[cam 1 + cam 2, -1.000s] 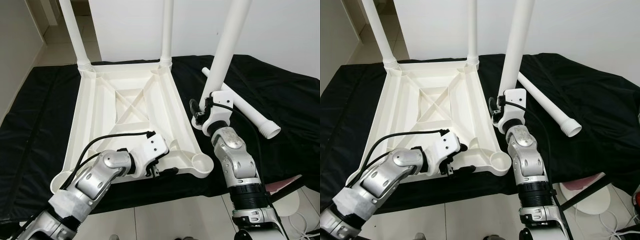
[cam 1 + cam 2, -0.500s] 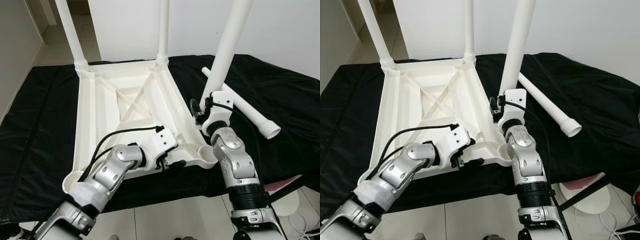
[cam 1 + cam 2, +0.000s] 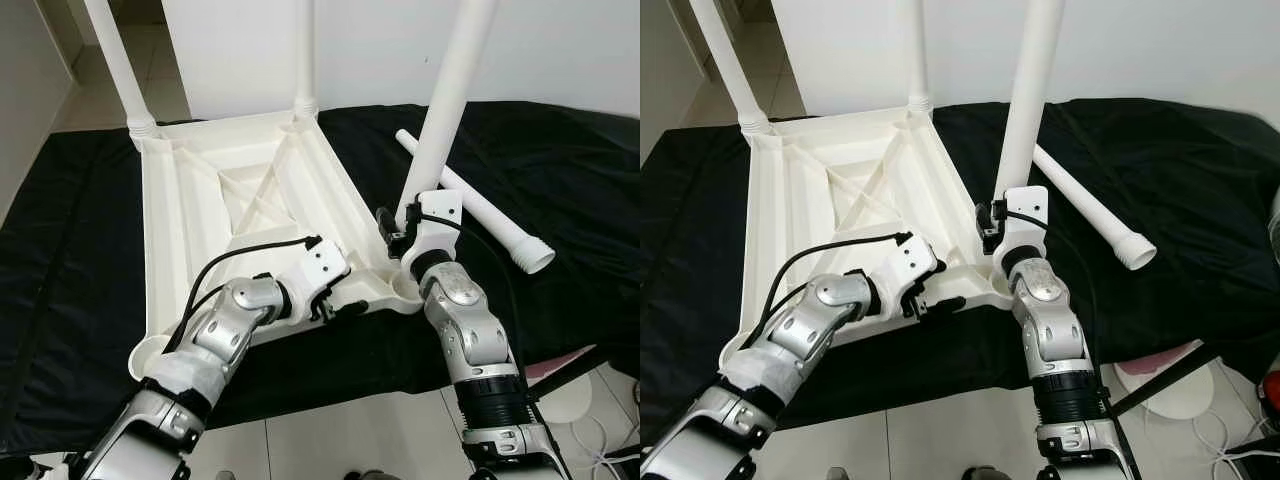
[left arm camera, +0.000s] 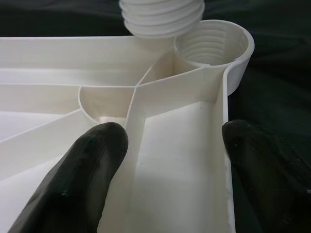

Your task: Building children table

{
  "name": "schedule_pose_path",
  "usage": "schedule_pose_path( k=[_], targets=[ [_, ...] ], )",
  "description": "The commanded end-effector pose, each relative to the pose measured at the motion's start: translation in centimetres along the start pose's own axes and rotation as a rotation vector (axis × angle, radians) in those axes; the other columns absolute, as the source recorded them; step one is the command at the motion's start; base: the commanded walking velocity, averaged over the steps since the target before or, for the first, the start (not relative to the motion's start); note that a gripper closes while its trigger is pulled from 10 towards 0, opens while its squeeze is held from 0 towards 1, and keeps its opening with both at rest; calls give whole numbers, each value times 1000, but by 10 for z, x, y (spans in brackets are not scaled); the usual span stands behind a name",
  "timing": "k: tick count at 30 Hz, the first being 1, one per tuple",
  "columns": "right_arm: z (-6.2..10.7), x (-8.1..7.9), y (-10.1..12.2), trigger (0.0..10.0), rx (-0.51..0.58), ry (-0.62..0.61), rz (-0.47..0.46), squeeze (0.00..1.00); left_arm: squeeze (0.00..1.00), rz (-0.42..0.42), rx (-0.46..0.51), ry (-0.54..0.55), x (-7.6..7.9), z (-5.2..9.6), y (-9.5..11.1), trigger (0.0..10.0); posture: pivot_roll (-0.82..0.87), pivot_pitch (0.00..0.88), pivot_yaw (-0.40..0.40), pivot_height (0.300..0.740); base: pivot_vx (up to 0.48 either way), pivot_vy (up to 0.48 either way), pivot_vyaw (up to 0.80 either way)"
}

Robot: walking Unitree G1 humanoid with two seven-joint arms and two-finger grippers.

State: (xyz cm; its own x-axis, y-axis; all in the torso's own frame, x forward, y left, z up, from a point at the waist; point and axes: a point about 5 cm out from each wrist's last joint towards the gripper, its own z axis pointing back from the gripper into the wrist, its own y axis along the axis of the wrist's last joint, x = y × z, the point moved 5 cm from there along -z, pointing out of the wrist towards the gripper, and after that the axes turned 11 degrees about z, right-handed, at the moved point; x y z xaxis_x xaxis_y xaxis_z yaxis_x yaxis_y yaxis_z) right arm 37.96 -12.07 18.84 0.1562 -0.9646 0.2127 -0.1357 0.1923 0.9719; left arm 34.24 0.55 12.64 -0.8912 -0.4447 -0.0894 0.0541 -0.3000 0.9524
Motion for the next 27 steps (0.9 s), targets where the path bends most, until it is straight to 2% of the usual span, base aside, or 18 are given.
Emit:
schedule_pose_path(
  k=[1, 6, 9, 11, 17, 21, 27],
  targets=[
    [1, -4, 1, 10000, 5, 14, 8, 0, 0, 2, 69, 404, -48, 16, 5, 10000, 19, 51, -1, 740, 0, 0, 0],
    [2, -5, 0, 10000, 5, 20, 13, 0, 0, 71, 131, 291, -33, 19, 12, 10000, 25, 46, -2, 740, 0, 0, 0],
    [4, -4, -3, 10000, 0, 24, 17, 0, 0, 149, 256, 105, -5, 27, 31, 10000, 27, 45, -4, 740, 0, 0, 0],
    [5, -4, -4, 10000, 0, 25, 19, 0, 0, 159, 279, 77, -1, 28, 34, 10000, 32, 44, -9, 740, 0, 0, 0],
    [10, -6, -11, 10000, -5, 50, 47, 0, 0, 197, 286, 59, 10, 29, 34, 10000, 40, 46, -22, 740, 0, 0, 0],
    [14, -2, -15, 10000, -10, 47, 59, 0, 0, 174, 309, 49, 19, 30, 37, 10000, 43, 49, -33, 740, 0, 0, 0],
    [21, 15, -27, 10000, -31, -10, 46, 0, 0, 226, 321, 44, 23, 33, 36, 10000, 51, 58, -45, 740, 0, 0, 0]
  ],
)
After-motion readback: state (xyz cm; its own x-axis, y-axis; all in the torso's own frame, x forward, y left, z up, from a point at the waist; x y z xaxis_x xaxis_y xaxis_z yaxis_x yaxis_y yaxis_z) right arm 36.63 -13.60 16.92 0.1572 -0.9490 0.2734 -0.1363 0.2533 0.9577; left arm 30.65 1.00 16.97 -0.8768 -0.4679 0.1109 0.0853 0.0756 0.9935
